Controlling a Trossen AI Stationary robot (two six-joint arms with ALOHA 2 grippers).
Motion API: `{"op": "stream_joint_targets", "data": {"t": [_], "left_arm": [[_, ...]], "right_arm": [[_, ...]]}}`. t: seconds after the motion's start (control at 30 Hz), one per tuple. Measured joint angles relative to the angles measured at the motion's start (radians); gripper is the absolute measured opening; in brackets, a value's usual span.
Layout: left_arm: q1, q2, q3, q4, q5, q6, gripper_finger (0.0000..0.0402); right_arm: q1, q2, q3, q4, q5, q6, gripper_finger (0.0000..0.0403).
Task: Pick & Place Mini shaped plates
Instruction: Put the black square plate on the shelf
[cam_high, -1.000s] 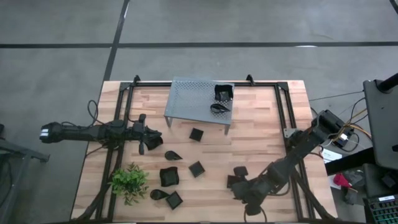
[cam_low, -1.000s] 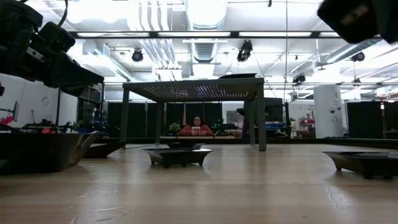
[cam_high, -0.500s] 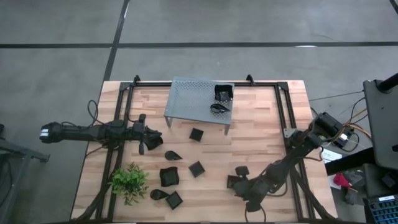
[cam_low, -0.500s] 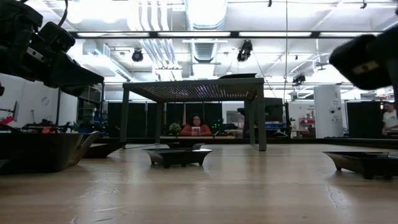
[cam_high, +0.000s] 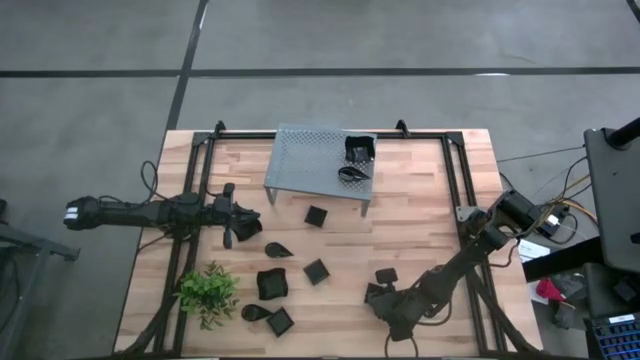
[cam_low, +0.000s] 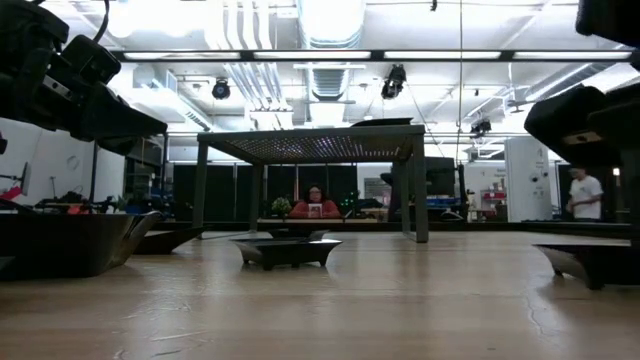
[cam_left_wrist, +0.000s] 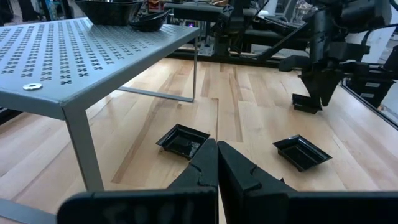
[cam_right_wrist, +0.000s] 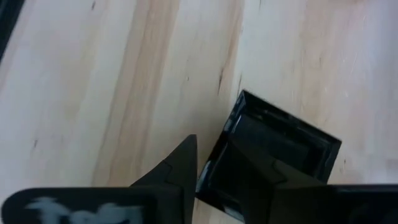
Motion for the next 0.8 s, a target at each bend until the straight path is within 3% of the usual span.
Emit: {"op": "stream_joint_targets", "data": {"t": [0.57, 0.8], "left_arm": [[0.000, 0.000, 0.000, 0.000, 0.000, 0.000, 0.0000], [0.000, 0.000, 0.000, 0.000, 0.000, 0.000, 0.0000]], "right_arm": [[0.000, 0.000, 0.002, -0.102, 0.032, 0.040, 0.0013], [0.000, 0.002, 0.073, -0.165, 0.075, -0.020, 0.0009]]}}
